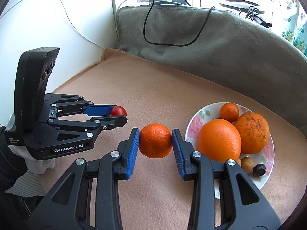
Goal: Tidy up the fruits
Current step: 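Carry the tangerine and tomato into the bowl and open both tools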
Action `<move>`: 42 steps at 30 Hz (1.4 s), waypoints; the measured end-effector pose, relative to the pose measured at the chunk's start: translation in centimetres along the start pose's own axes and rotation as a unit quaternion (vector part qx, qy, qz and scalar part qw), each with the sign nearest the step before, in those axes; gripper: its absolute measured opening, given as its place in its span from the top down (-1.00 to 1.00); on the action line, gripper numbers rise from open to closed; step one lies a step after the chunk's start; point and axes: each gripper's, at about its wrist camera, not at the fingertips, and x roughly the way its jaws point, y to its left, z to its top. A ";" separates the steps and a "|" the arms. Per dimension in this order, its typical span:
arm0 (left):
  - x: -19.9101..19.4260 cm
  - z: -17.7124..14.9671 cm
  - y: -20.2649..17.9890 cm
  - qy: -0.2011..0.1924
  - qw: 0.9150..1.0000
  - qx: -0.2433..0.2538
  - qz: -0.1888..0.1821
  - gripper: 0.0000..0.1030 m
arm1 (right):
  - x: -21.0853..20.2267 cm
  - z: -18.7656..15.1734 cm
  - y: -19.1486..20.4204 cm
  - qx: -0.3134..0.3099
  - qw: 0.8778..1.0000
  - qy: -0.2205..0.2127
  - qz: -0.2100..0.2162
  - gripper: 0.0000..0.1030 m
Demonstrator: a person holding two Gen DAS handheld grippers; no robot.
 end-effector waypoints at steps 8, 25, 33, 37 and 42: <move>-0.1 0.9 -2.7 -0.010 1.000 0.015 -0.023 0.55 | -4.1 -1.9 -2.5 0.038 0.999 -0.025 -0.019 0.29; 0.6 3.5 -9.0 -0.027 0.996 0.059 -0.066 0.55 | -8.0 -4.0 -10.1 0.111 0.990 -0.050 -0.071 0.30; 1.8 4.4 -12.3 -0.026 0.992 0.082 -0.087 0.55 | -7.9 -4.1 -13.6 0.138 0.986 -0.047 -0.080 0.77; 3.0 4.5 -13.7 -0.020 0.992 0.091 -0.085 0.55 | -5.5 -3.9 -14.8 0.133 0.986 -0.033 -0.090 0.77; 3.1 4.8 -14.3 -0.024 0.990 0.098 -0.094 0.55 | -6.0 -4.0 -16.3 0.166 0.982 -0.058 -0.067 0.77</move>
